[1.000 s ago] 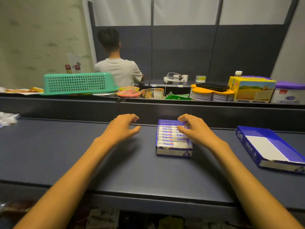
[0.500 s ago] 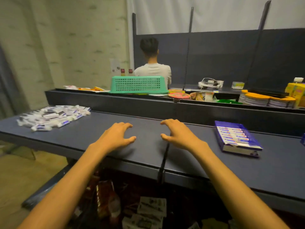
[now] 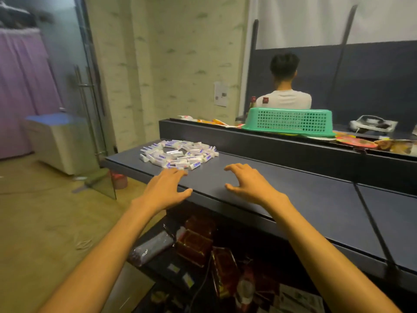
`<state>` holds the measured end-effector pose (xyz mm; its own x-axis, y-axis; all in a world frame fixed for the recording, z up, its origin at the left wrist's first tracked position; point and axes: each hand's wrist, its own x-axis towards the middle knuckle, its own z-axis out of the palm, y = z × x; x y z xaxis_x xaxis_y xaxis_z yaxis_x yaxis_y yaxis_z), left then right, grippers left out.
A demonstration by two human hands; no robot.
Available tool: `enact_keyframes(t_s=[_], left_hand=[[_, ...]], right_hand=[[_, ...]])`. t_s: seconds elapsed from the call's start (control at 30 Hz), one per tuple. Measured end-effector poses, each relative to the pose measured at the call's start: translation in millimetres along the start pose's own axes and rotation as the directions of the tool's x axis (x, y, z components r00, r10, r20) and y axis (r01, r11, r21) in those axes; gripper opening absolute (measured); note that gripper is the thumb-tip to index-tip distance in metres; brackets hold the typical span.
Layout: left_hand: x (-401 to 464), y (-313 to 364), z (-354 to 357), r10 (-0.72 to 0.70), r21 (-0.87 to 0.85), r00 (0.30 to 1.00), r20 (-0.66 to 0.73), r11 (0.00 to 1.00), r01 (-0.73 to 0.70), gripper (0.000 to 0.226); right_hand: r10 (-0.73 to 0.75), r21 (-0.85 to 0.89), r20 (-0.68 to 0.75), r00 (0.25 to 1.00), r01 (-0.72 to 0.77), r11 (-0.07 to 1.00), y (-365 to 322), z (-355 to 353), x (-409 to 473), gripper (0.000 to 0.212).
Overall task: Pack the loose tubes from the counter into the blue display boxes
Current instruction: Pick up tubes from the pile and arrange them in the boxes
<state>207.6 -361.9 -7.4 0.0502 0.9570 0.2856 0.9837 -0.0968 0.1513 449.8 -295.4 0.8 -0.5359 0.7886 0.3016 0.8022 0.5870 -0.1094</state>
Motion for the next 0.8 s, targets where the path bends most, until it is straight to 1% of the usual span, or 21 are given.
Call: enact_keyframes(t_s=[0.17, 0.37, 0.47, 0.63, 0.8], left_hand=[[20, -68, 0, -0.047, 0.034, 0.999, -0.014, 0.998, 0.047, 0.06], [73, -132, 9, -0.038, 0.003, 0.999, -0.008, 0.999, 0.038, 0.059], [105, -155, 9, -0.013, 0.021, 1.0, 0.02, 1.0, 0.013, 0.059], [152, -189, 12, 0.012, -0.014, 1.0, 0.019, 1.0, -0.012, 0.06], [201, -220, 19, 0.052, -0.05, 0.999, -0.009, 0.997, -0.052, 0.056]], right_hand=[[-0.021, 0.009, 0.014, 1.0, 0.021, 1.0, -28, 30, 60, 0.053], [-0.021, 0.067, -0.029, 0.999, 0.023, 0.997, -38, 60, 134, 0.052], [0.009, 0.1, -0.009, 1.0, -0.008, 0.995, -40, 69, 167, 0.053], [0.071, 0.111, -0.002, 0.998, -0.07, 0.991, -44, 79, 213, 0.05], [0.129, 0.092, -0.006, 0.992, -0.128, 0.988, -45, 85, 249, 0.052]])
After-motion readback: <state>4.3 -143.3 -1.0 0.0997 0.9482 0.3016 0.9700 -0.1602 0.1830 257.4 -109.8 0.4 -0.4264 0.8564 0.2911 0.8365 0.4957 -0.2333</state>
